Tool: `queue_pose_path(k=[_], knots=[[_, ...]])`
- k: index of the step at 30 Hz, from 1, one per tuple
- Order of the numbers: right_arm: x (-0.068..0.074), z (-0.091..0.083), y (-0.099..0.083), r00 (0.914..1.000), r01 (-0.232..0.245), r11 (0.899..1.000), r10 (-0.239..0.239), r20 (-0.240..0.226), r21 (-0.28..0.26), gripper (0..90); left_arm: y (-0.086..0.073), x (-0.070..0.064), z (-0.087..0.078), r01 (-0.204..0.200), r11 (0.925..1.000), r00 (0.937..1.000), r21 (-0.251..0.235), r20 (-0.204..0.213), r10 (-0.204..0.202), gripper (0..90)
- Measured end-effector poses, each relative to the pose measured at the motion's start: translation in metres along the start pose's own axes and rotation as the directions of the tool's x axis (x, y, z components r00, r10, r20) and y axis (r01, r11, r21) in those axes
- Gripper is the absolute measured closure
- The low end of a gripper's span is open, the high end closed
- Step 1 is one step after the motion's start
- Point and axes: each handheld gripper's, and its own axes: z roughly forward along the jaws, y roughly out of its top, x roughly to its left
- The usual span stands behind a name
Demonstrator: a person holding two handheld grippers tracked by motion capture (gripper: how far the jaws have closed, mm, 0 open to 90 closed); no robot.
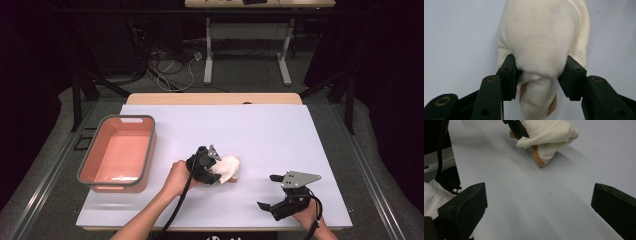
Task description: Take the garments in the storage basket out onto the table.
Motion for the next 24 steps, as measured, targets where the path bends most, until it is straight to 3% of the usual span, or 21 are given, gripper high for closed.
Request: queue_pose_path(k=[8,12,16,24], knots=[[0.000,0.002,-0.001,1.0000,-0.004,1.000,0.004,-0.005,-0.002,0.2,-0.005,-0.005,0.012,0.012,0.9999,0.9999,-0.009,-0.012,-0.012,45.8],[0.001,0.003,-0.001,1.0000,-0.007,1.000,0.007,-0.006,0.000,0.3,-0.005,-0.010,0.010,-0.005,0.9998,0.9994,-0.019,-0.034,0.005,29.1],[0.002,0.004,0.000,1.0000,-0.007,1.000,0.007,-0.006,0.005,0.3,-0.009,-0.014,0.004,-0.011,0.9987,0.9985,-0.050,-0.055,0.009,20.0],[0.000,0.006,0.000,0.9999,-0.010,1.000,0.010,-0.005,0.012,0.3,-0.026,-0.017,-0.009,0.014,0.9955,0.9969,-0.094,-0.076,-0.021,4.9]])
